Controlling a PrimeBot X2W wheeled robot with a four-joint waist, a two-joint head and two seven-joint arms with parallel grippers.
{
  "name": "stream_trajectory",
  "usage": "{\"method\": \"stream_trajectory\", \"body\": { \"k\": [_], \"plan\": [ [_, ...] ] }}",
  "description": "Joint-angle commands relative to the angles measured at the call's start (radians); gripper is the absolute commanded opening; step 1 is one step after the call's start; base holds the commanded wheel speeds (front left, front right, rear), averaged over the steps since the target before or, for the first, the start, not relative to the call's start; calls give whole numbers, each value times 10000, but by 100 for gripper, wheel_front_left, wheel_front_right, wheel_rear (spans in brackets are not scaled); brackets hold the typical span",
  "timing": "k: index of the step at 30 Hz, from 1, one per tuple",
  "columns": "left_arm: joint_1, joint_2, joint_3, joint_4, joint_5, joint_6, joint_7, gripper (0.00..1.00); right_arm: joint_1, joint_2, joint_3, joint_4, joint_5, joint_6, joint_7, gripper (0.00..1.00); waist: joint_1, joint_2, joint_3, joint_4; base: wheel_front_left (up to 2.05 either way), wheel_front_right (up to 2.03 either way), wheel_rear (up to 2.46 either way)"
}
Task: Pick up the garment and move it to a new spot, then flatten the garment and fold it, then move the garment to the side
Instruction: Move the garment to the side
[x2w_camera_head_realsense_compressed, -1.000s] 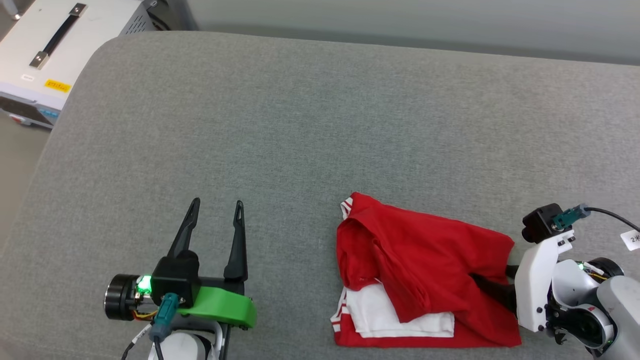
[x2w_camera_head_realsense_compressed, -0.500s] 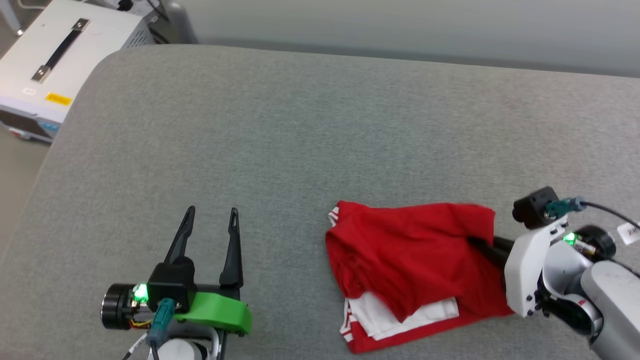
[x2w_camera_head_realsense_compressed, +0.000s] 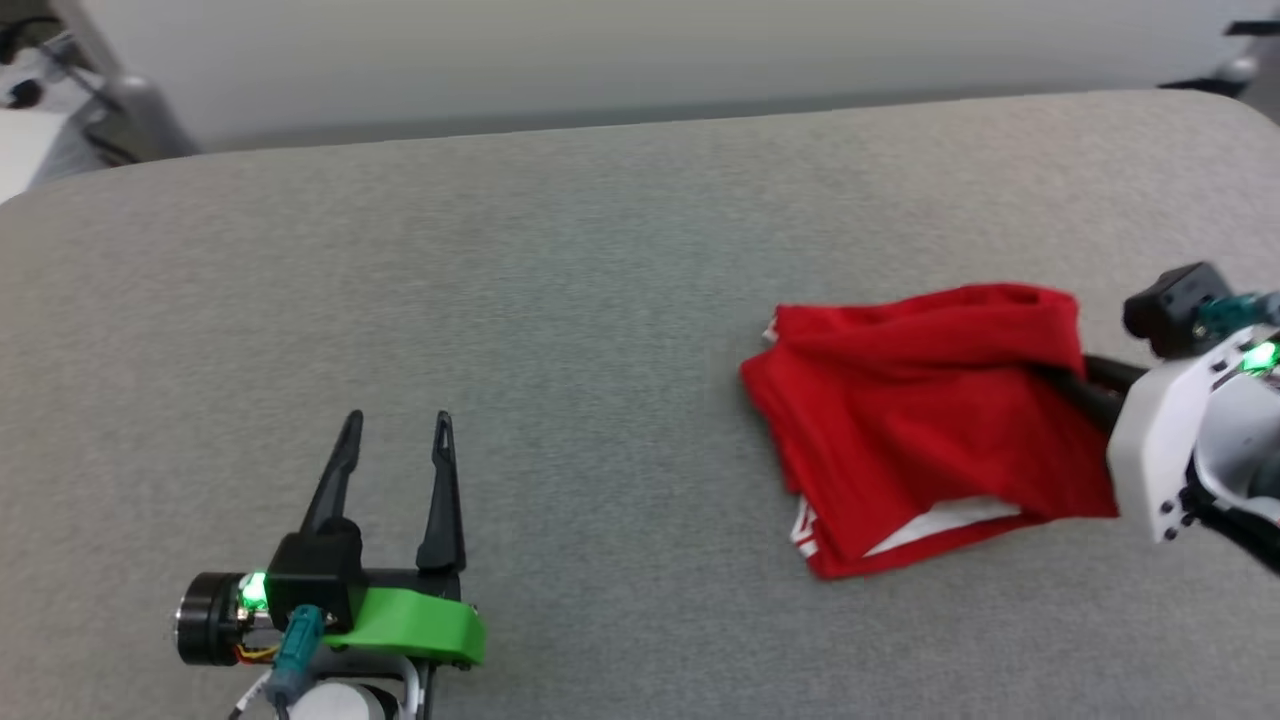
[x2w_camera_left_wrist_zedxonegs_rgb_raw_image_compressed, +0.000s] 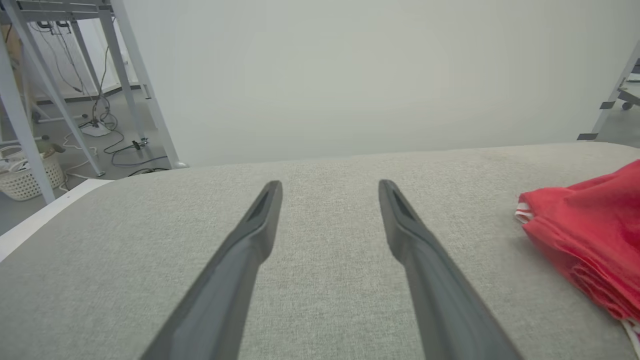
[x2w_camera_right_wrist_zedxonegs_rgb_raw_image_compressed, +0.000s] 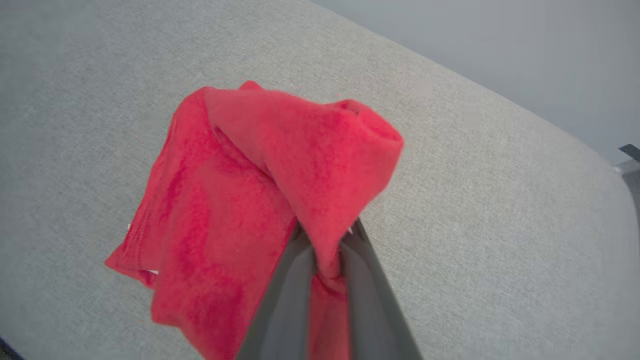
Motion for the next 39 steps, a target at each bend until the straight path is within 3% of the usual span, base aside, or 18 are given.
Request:
{"method": "stream_trajectory", "body": {
  "k": [1, 7, 17, 24, 30, 31, 32, 36, 39],
  "plan": [
    [-186, 49, 116, -108, 64, 64, -57, 100, -303, -144, -88, 68, 110, -11, 47, 0, 0, -1, 547, -1134, 0, 0, 0],
    [-589, 261, 255, -443, 230, 83, -57, 100, -870, -869, -512, 1144, 201, -11, -50, 0, 0, -1, 1358, -1567, 0, 0, 0],
    [-1222, 566, 270, -1146, 457, 103, -57, 100, -2247, -1479, -861, 3947, -454, -11, -242, 0, 0, -1, 2832, -1501, 0, 0, 0],
    [-1443, 729, 274, -1465, 559, 174, -57, 100, -3703, -1239, -1159, 6181, -1003, -11, -728, 0, 0, -1, 3518, -1397, 0, 0, 0],
    [-1556, 800, 263, -1554, 578, 249, -57, 100, -4444, -594, -1347, 7653, -1186, -11, -1195, 0, 0, -1, 3668, -1304, 0, 0, 0],
    [-1566, 783, 247, -1544, 576, 276, -57, 100, -4475, -451, -1391, 7932, -1147, -11, -1192, 35, 0, -1, 3611, -1280, 0, 0, 0],
    [-1564, 760, 226, -1527, 565, 299, -57, 100, -4492, -361, -1374, 8106, -1157, -11, -1246, 100, 0, -1, 3534, -1254, 0, 0, 0],
    [-1465, 688, 197, -1416, 490, 387, -57, 100, -4583, -325, -1401, 8451, -1428, -11, -2092, 100, 0, -1, 3113, -1155, 0, 0, 0],
    [-1328, 618, 188, -1323, 390, 446, -57, 100, -4613, -386, -1525, 8363, -1762, -11, -3371, 100, 0, -1, 2679, -1032, 0, 0, 0]
  ]
}}
